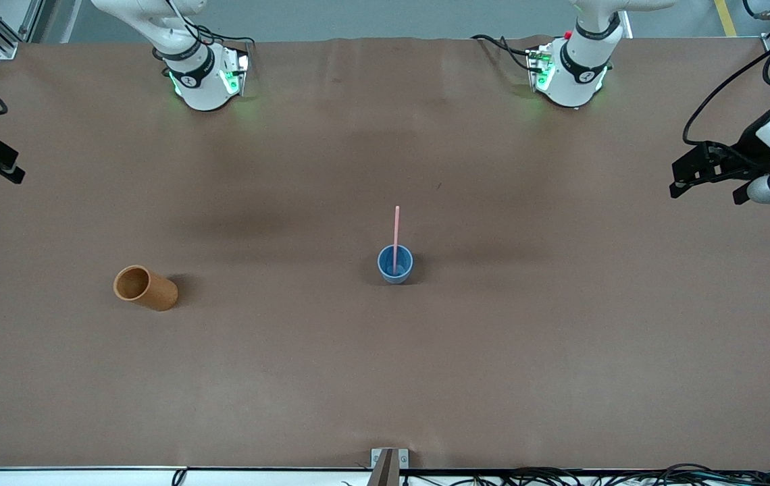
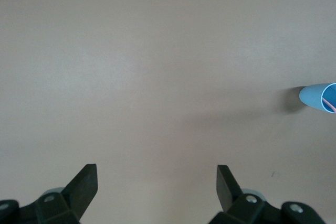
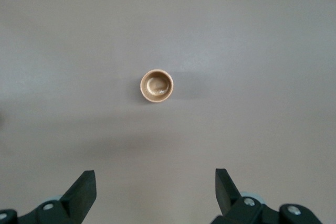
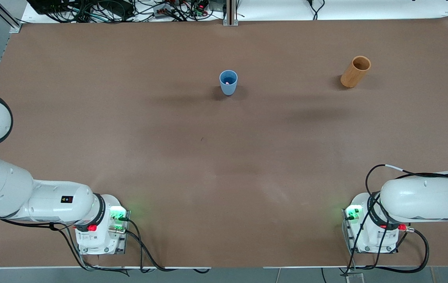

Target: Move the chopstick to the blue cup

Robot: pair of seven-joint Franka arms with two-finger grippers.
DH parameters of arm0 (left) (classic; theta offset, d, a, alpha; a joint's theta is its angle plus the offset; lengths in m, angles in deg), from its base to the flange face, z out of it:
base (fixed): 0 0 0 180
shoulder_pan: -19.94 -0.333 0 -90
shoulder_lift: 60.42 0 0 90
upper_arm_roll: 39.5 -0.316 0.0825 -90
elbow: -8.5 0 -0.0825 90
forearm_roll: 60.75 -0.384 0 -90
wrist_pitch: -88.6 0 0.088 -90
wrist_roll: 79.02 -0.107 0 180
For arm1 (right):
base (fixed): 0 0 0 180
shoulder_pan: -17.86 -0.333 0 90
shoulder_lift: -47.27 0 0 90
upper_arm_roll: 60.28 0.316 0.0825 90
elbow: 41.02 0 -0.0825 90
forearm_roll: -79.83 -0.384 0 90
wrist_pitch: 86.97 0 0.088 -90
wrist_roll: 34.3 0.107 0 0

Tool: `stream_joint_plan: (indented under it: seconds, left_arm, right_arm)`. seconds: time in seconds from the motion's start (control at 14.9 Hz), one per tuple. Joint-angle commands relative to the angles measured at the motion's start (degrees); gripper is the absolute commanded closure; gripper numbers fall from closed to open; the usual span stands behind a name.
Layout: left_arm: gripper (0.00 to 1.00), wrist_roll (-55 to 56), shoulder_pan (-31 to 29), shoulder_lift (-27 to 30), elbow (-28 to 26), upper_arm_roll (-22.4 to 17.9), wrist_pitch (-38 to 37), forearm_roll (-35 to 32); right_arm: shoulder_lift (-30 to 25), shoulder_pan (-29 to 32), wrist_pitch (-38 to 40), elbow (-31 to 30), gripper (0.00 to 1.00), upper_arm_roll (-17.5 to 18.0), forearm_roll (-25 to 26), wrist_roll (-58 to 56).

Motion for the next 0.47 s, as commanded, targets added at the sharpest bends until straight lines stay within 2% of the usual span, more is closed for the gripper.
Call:
stream_joint_plan:
  seconds: [0.0,0.4]
  left_arm:
    - [0.0,-0.01,0.01,-0.65,1.68,0.18,-1.17,-0.71]
    - [0.0,-0.01,-0.08,-0.65,1.68,0.18,-1.17,-0.71]
  right_arm:
    - [-1.63,0.44,-0.74,-2.68,0.0,0.03,-2.01,-1.39]
    - [-1.54,0.53,-0.65,-2.68,0.0,-0.15,-2.02,-5.09]
